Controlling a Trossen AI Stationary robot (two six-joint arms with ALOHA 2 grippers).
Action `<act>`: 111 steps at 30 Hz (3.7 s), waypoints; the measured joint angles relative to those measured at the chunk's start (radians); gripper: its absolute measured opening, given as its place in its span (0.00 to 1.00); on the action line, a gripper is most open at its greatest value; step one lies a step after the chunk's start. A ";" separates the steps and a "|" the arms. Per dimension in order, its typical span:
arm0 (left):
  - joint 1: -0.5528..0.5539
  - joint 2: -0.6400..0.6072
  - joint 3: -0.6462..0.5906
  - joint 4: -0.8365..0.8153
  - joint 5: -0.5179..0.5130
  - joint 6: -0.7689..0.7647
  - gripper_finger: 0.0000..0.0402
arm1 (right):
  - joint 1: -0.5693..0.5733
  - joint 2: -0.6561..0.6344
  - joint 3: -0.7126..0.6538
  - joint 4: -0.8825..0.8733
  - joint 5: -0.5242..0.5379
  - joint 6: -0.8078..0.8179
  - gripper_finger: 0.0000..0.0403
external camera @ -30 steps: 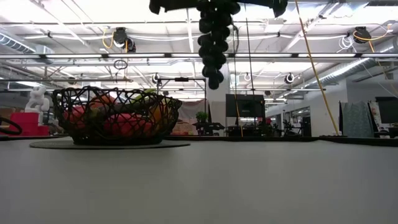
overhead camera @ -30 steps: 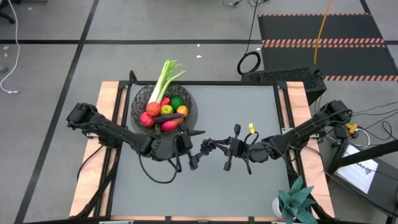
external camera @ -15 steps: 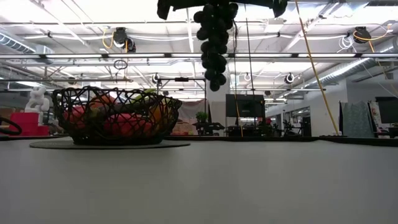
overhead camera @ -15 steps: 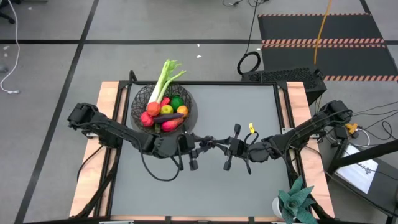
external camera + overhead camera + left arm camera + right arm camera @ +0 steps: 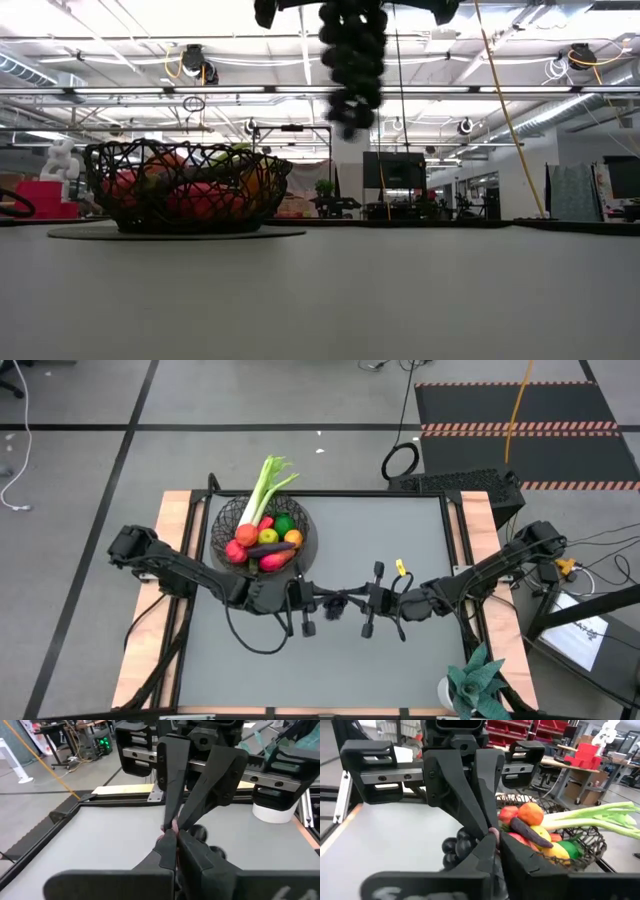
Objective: Build produce basket
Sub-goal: Put the grapes into the wire basket, then return to Home Position
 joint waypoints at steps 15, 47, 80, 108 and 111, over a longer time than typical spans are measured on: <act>-0.056 -0.137 -0.001 -0.215 -0.186 -0.028 0.01 | 0.035 -0.069 0.000 0.004 0.001 0.000 0.42; 0.457 -0.467 -0.197 -0.630 -0.339 -0.100 0.01 | 0.136 -0.141 -0.059 -0.074 0.131 -0.187 0.45; 0.111 -0.946 -0.313 -1.078 -0.258 -0.579 0.35 | 0.138 -0.226 -0.064 -0.301 0.124 -0.105 0.02; 0.035 -0.989 -0.858 -0.043 0.045 0.027 0.02 | -0.119 -0.646 -0.661 0.067 -0.349 -0.027 0.00; 0.074 -0.989 -0.858 -0.043 0.088 0.030 0.02 | -0.121 -0.681 -0.700 0.071 -0.349 -0.027 0.00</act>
